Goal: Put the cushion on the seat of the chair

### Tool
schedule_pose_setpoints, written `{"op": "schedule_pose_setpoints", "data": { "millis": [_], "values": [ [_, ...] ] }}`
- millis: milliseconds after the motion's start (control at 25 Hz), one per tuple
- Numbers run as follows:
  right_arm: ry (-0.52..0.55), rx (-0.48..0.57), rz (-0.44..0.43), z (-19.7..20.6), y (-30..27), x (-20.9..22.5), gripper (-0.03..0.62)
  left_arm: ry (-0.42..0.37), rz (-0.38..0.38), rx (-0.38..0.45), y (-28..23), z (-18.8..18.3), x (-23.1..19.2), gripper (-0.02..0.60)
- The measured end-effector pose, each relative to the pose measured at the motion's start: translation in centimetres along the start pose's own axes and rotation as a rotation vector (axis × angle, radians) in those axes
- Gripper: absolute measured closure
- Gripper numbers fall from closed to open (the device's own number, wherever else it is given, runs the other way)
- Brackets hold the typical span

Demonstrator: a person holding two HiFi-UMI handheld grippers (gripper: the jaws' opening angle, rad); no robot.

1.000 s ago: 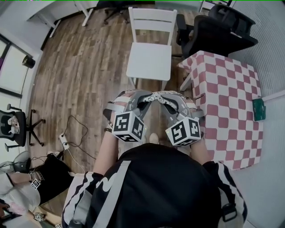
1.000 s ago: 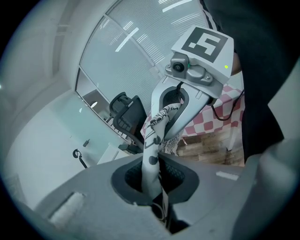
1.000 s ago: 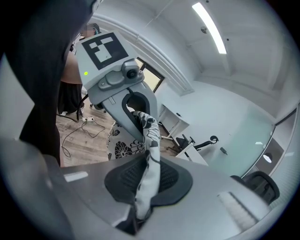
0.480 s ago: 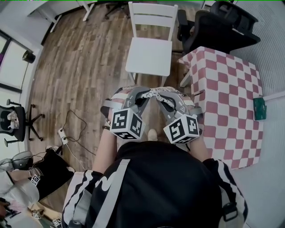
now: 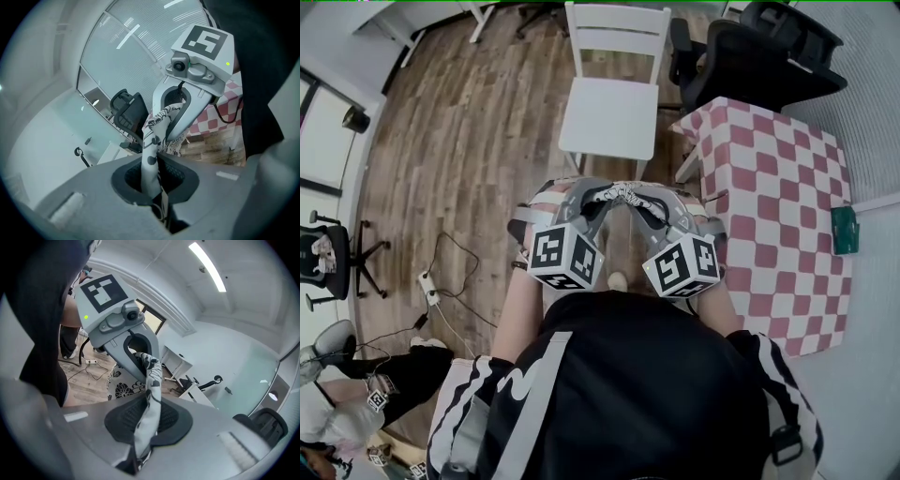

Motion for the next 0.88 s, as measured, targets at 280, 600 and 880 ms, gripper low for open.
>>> {"op": "schedule_pose_setpoints", "data": {
  "millis": [280,600,880],
  "values": [
    [-0.011,-0.002,0.018,0.6,-1.1,2.8,0.582,-0.027,0.011,0.022,-2.5,0.2,-2.2,0.565],
    [-0.017,-0.009,0.035,1.2,-3.2,6.6,0.582,-0.034,0.021,0.037,-5.8,1.3,-5.1,0.565],
    [-0.021,-0.014,0.054,1.5,-5.3,10.4,0.582,-0.04,0.018,0.051,-8.7,2.3,-8.1,0.565]
  ]
}}
Point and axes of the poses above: the fingertips, and each gripper's own axes: y backward along the fingers, x to its right, z out of its underside, the point moved 2 cm from there along y, backward along the fingers, and after that the axes turned 11 degrees about -z, right-handed, at the moved point
